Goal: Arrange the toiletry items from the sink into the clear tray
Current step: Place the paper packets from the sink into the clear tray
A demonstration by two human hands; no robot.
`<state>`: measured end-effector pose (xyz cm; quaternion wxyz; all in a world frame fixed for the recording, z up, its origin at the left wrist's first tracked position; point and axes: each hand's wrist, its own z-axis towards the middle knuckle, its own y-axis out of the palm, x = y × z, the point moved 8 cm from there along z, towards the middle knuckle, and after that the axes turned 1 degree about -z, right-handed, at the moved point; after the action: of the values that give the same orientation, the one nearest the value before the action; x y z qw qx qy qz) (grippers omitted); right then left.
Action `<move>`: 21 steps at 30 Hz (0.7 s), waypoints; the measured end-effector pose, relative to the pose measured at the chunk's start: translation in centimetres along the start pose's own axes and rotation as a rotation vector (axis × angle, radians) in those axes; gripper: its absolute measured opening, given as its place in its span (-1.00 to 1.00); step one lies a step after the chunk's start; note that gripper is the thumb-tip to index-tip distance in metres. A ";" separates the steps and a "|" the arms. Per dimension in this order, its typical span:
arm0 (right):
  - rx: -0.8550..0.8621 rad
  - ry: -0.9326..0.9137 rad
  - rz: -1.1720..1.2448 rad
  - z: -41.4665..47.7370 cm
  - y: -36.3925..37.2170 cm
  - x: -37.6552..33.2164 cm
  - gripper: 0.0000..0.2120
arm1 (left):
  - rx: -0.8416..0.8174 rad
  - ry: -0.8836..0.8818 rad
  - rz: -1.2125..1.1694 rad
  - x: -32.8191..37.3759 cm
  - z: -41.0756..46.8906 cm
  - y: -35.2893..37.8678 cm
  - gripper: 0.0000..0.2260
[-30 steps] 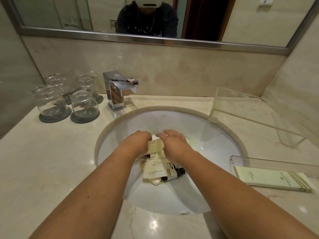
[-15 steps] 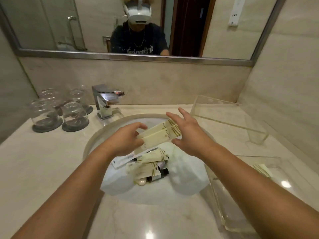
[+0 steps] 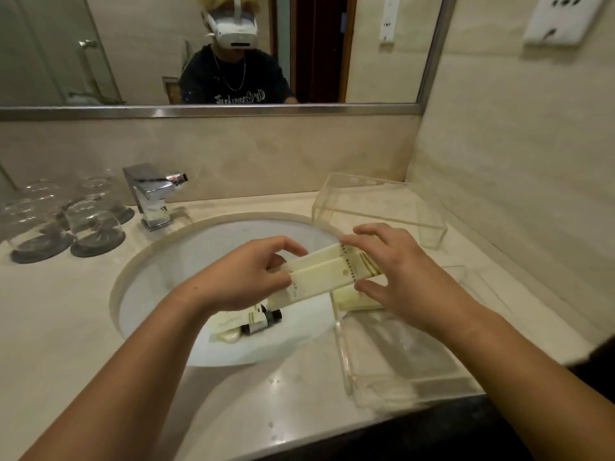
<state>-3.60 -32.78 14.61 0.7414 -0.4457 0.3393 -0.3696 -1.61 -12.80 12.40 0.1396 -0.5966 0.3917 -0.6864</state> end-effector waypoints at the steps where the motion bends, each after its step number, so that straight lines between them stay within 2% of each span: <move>1: 0.008 0.016 0.006 -0.8 -0.4 0.6 -0.38 | -0.019 0.012 -0.009 0.7 0.0 0.6 -0.67; 7: -0.018 0.127 0.050 -5.2 -0.9 4.1 -0.49 | -0.055 0.054 -0.025 3.4 0.2 4.0 -0.75; 11: -0.020 0.212 0.095 -7.3 -1.4 5.9 -0.53 | -0.019 0.112 -0.008 5.3 0.0 5.3 -0.71; 17: -0.094 0.327 0.161 -9.3 -0.7 7.9 -0.54 | 0.051 0.126 0.132 6.0 -0.3 7.2 -0.67; 21: -0.144 0.378 0.184 -9.8 -0.4 8.8 -0.55 | 0.026 0.140 0.233 6.6 -0.4 8.5 -0.70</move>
<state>-7.45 -44.45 9.83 0.6614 -0.3875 0.5371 -0.3521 -6.01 -22.57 11.13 0.1983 -0.4959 0.4583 -0.7104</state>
